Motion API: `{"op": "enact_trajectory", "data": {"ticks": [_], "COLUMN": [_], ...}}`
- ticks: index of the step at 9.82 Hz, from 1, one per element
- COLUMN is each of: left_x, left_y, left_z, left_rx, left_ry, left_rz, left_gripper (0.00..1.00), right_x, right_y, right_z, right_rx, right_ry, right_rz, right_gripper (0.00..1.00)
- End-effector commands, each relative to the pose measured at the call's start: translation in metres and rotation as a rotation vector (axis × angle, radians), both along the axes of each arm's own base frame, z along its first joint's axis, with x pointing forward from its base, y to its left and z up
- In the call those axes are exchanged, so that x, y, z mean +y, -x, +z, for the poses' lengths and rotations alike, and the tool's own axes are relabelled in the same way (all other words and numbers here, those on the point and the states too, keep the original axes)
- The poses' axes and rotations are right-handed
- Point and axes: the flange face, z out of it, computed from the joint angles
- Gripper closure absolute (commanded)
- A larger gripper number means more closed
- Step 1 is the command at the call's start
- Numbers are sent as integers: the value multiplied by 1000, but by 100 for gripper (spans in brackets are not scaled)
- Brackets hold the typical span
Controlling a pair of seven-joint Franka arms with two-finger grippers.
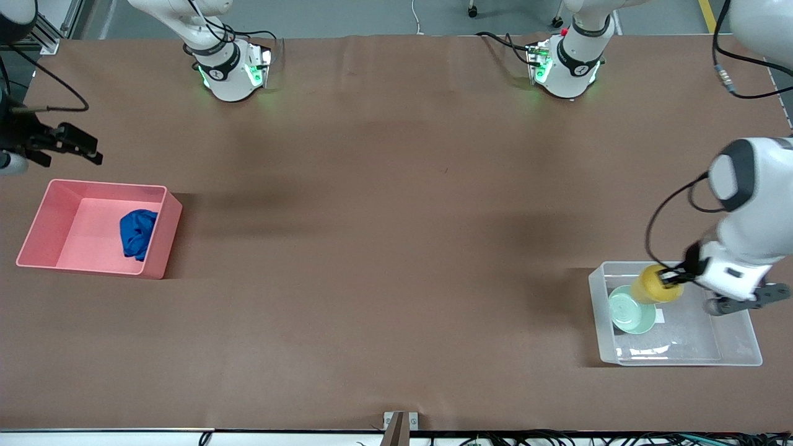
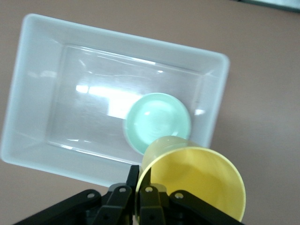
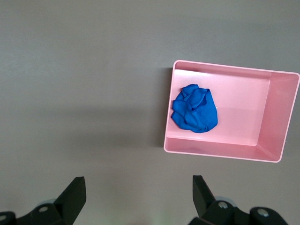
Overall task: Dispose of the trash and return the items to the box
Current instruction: 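Carry the yellow cup with the left gripper into the clear box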
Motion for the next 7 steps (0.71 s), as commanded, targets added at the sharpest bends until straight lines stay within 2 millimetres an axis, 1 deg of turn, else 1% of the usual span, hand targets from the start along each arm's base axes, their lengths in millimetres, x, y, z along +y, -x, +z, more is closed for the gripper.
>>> {"op": "enact_trajectory", "data": {"ticks": [1,2,3,4,5,6,7], "left_x": [21,28,30,32,31,31,29], "left_y": [-16,-22,-28,-34,-35,-35,-35], "left_z": [-60,-81,-95,-109,-127,-144,-151], "left_rx": [59,67,67,67,70,80,81], "left_ry": [25,37,46,52,62,71,74], "left_rz": [-45,-55,-54,-53,-52,-51,-52], "left_gripper": [100,100,100,100,100,100,100], "right_x": [2,3,6,13,21,36,39], "right_y": [10,10,9,8,7,7,7], "right_z": [16,32,44,52,55,54,54], "right_rx": [-5,-17,-32,-49,-54,-53,-50], "right_ry": [-4,-6,-5,-6,-6,-6,-6], "right_rz": [-17,-17,-12,-6,-30,-35,-41], "right_gripper": [0,0,0,0,0,0,0]}}
